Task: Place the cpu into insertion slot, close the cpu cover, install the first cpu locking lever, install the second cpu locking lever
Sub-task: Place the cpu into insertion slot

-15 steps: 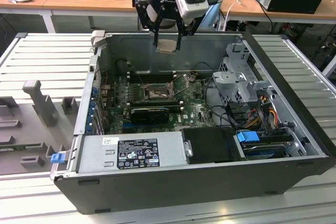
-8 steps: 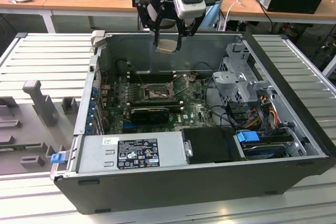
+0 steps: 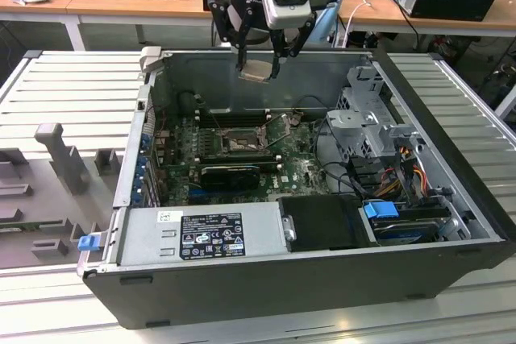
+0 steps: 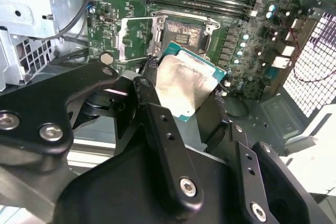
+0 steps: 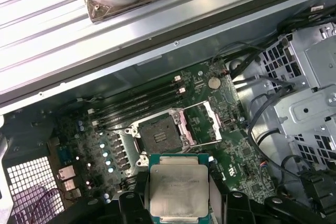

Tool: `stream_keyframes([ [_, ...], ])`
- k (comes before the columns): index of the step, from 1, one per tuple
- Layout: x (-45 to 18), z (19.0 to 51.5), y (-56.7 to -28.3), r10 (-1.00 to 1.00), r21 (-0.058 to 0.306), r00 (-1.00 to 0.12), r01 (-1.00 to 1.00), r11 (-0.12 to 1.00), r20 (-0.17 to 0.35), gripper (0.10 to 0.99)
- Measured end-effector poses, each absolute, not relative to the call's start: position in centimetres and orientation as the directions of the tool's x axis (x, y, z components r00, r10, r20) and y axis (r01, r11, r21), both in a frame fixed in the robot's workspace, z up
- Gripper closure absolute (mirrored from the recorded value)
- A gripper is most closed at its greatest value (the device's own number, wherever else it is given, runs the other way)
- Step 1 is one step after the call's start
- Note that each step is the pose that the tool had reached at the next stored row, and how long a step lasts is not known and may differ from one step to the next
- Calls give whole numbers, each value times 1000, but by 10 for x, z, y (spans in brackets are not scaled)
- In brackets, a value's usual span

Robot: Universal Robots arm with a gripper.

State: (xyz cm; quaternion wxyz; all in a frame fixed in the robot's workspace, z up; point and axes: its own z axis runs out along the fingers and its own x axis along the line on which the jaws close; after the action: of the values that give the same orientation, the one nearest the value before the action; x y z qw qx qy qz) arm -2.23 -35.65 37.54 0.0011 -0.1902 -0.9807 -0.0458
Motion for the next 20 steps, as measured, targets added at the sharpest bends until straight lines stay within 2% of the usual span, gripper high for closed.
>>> stream_keyframes([
  [20,-22,375,-357,511,89,-859,511,855,19,545],
])
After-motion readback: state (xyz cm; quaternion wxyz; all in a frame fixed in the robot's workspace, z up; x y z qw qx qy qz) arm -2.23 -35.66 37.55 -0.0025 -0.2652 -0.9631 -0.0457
